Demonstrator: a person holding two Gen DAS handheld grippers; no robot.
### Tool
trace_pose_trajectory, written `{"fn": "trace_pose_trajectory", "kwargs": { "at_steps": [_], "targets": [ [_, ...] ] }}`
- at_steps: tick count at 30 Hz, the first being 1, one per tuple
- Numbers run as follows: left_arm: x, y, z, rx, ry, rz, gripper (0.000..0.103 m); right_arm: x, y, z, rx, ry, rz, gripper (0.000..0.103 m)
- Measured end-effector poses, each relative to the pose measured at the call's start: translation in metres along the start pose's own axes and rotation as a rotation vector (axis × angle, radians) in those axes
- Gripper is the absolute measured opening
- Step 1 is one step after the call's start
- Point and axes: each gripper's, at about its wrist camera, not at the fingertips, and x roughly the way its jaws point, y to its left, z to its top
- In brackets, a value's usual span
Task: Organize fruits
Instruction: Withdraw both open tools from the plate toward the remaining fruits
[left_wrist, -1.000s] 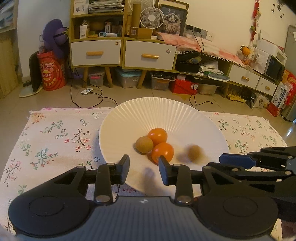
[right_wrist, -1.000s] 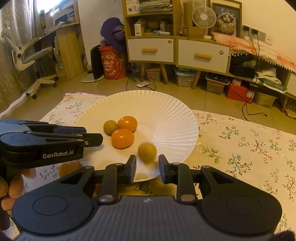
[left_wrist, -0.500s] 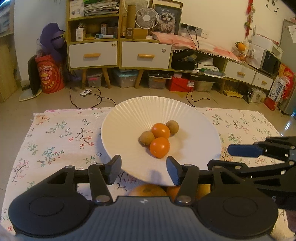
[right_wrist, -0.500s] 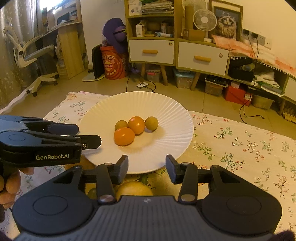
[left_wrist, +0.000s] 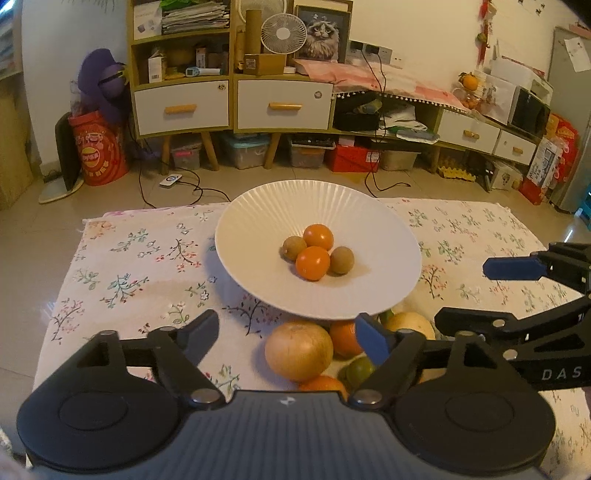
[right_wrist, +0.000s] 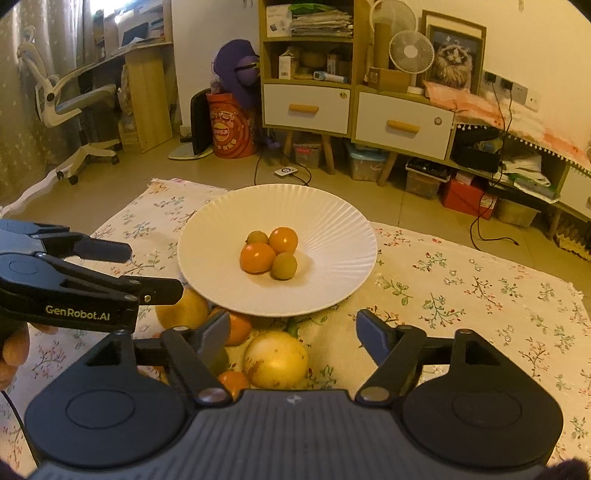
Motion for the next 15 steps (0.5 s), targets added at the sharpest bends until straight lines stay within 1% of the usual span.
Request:
{"fn": "trace_pose_trajectory", "kwargs": {
  "at_steps": [4,12,15],
  "targets": [
    [-0.006,0.000,-0.005,0.013,0.012,0.001,0.077,-0.007,0.004,-0.004,-0.018,-0.001,0.004,0.081],
    [-0.013,0.000,-0.018,0.042,0.024,0.032,0.088,-0.013,0.009,-0.012,-0.051,0.005,-0.010,0.093],
    [-0.014,0.000,-0.024,0.051,0.033,0.043,0.088,-0.014,0.011,-0.016,-0.066,0.008,-0.023,0.097]
  ]
}}
